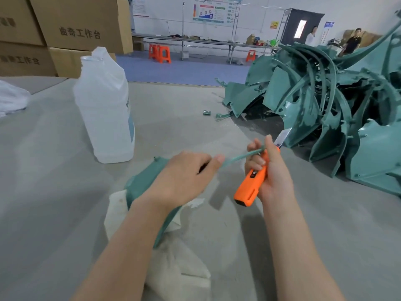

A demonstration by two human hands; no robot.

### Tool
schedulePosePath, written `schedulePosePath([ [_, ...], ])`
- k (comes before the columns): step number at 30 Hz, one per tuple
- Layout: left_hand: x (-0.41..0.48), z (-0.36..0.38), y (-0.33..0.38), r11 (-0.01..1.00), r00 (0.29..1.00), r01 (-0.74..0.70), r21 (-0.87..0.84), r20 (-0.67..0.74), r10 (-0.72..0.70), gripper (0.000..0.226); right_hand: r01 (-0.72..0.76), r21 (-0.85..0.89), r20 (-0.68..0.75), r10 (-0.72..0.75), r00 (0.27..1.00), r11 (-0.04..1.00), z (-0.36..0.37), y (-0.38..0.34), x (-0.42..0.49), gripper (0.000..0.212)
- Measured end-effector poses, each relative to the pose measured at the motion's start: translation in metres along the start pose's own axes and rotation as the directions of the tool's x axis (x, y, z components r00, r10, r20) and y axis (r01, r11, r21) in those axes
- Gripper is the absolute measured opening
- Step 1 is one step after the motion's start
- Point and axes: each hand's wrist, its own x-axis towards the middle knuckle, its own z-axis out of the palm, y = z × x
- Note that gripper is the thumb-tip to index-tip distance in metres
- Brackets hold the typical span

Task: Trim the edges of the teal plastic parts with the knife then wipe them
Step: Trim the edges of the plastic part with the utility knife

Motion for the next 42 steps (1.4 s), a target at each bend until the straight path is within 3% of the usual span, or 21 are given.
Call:
schedulePosePath([
  [2,0.001,0.000,-0.006,1.000,0.997,0.021,0.020,-0.081,-0.019,0.064,0.099,-0.345,-0.122,-0.149,0.981,0.934,0.000,0.004,0.001,0.040],
  [3,0.000,-0.002,-0.008,1.000,0.991,0.022,0.022,-0.136,-0.019,0.067,0.129,-0.522,-0.137,-0.232,0.963,0.843,0.000,0.006,0.001,0.047],
  [5,0.001,-0.006,-0.013,0.999,0.962,0.015,0.034,-0.272,-0.005,0.067,0.169,-0.701,-0.081,-0.313,0.946,0.693,0.001,0.009,-0.001,0.055],
  [7,0.003,-0.009,-0.017,0.998,0.940,0.030,0.057,-0.342,-0.009,0.064,0.246,-0.775,0.023,-0.362,0.932,0.583,0.002,0.013,-0.004,0.050],
  [10,0.000,-0.007,-0.018,0.998,0.942,0.029,0.052,-0.336,-0.010,0.055,0.389,-0.842,0.188,-0.473,0.861,0.373,0.006,0.021,-0.011,0.045],
  [15,-0.004,-0.006,-0.017,0.998,0.943,0.043,0.043,-0.331,-0.026,0.054,0.432,-0.881,0.265,-0.553,0.790,0.195,0.003,0.023,-0.012,0.044],
  [28,-0.003,-0.002,-0.021,0.997,0.952,0.054,0.049,-0.305,-0.036,0.048,0.477,-0.877,0.392,-0.486,0.781,0.061,0.003,0.033,-0.013,0.028],
  [42,0.003,0.001,-0.025,0.987,0.941,0.136,0.086,-0.322,-0.102,0.046,0.512,-0.856,0.453,-0.380,0.807,0.067,0.009,0.048,-0.019,0.024],
])
